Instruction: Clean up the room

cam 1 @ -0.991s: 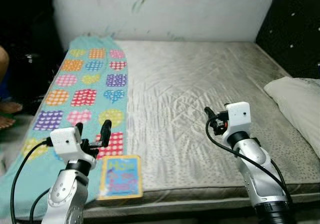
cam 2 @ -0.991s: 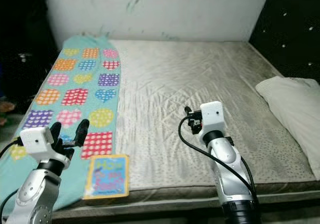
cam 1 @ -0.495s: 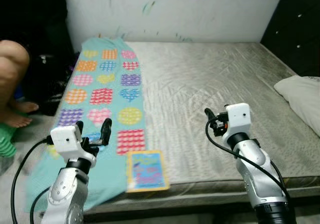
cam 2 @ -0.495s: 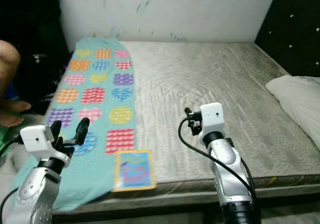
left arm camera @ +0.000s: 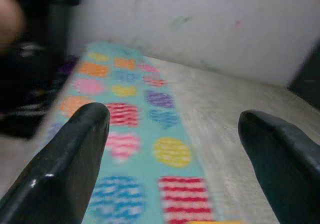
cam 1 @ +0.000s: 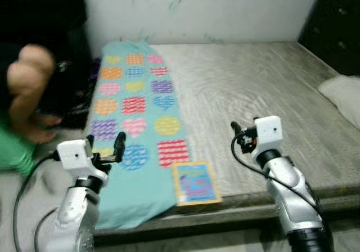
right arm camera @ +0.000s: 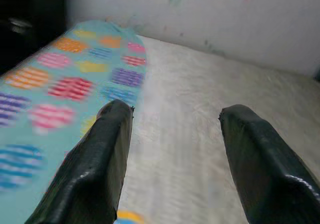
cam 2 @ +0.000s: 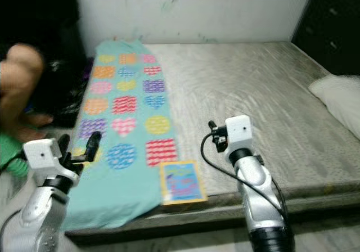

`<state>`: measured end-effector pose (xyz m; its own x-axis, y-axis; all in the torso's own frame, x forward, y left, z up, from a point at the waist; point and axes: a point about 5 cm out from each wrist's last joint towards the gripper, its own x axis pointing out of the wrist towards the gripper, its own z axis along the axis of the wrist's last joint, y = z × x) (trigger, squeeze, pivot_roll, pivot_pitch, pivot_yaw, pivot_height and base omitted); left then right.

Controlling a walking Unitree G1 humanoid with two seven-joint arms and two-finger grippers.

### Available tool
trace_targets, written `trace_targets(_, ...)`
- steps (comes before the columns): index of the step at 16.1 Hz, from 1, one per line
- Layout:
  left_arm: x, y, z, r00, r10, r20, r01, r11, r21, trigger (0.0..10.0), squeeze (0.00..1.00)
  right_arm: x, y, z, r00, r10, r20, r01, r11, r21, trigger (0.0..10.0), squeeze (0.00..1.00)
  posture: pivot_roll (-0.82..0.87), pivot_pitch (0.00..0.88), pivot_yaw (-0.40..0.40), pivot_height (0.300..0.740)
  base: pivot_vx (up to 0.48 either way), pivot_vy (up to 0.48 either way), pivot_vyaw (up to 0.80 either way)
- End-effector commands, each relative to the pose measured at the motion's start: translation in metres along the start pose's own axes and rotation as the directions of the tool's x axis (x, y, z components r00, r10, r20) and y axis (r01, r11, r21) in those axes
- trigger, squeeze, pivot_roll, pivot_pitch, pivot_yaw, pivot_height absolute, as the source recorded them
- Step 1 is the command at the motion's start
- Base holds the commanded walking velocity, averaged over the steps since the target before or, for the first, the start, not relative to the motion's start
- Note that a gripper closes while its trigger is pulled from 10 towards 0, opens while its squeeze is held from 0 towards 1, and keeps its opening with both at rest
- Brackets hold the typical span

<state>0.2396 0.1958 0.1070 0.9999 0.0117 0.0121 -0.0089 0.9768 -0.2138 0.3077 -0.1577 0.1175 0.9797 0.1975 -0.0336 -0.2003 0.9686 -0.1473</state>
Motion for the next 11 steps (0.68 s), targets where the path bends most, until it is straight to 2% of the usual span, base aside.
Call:
trace_targets(1,0.003,0.000,0.003,1.000,0.008,0.012,-0.009,1.000,0.012,10.0,0.00,0.001,-0.002,0.007,1.000,0.005,0.028,-0.004,1.000,-0.016,10.0,0.00,-0.04,0.022,-0.039,0.740,0.000,0.000,0.00)
trace_targets(11,0.026,-0.010,0.026,0.995,0.020,0.093,-0.023,0.999,0.024,10.0,0.00,0.020,0.000,0.027,0.995,0.002,0.099,-0.001,1.000,-0.012,10.0,0.00,-0.03,0.000,-0.031,0.740,0.000,0.000,0.00)
